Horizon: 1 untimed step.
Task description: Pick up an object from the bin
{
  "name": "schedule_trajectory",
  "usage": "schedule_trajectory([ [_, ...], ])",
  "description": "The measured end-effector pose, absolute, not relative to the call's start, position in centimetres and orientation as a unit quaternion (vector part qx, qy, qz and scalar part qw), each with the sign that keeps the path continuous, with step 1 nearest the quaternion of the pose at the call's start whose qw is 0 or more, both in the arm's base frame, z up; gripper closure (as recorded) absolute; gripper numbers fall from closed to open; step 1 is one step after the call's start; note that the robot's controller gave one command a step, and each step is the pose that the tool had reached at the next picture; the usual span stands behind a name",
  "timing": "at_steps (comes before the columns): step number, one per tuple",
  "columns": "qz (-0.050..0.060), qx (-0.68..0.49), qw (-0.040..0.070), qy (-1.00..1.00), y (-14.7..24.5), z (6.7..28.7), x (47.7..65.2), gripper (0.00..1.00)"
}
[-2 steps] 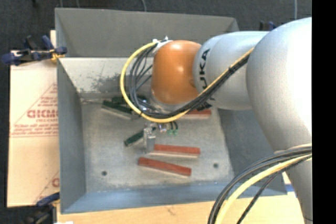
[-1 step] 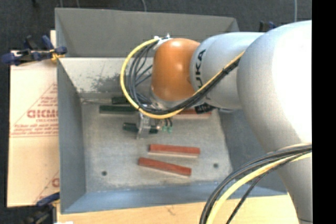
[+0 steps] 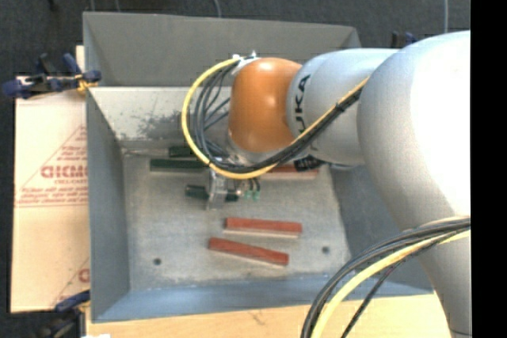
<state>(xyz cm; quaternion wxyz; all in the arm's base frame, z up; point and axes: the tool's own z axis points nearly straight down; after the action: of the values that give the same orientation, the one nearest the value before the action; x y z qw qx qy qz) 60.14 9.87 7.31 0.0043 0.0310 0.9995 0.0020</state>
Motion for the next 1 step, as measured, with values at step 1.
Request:
schedule_trajectory([
  [1, 0.002, 0.031, 0.003, 1.0, 9.85, 7.54, 60.06, 1.0],
])
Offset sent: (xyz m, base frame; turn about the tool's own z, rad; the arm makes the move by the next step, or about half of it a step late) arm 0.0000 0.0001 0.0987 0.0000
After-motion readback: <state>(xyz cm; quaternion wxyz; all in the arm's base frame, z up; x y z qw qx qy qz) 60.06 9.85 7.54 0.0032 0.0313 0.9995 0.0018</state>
